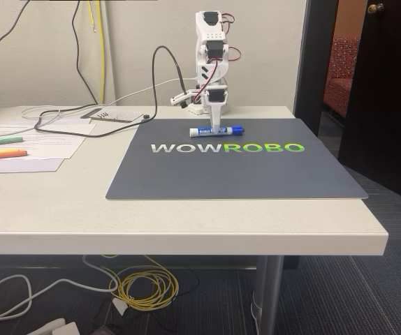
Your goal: Pick up the blue marker.
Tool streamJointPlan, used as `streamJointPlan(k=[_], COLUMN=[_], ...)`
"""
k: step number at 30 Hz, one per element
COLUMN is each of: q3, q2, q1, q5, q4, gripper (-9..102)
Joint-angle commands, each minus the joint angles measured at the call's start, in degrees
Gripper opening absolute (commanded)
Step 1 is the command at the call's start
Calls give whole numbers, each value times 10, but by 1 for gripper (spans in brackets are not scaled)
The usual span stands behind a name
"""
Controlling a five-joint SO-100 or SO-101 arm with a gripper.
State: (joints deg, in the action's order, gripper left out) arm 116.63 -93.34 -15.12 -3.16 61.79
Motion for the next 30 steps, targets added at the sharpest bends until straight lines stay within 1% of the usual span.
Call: streamJointPlan(k=[1, 7, 15, 22, 28, 30], q3=[-36, -51, -57, -63, -63, -63], q2=[11, 36, 42, 43, -16, -51], q1=[-6, -13, -13, -14, -11, -10], q5=[-3, -6, -8, -18, -70, -70], q4=[11, 15, 22, 17, 21, 18], gripper=[15, 14, 8, 0, 0, 0])
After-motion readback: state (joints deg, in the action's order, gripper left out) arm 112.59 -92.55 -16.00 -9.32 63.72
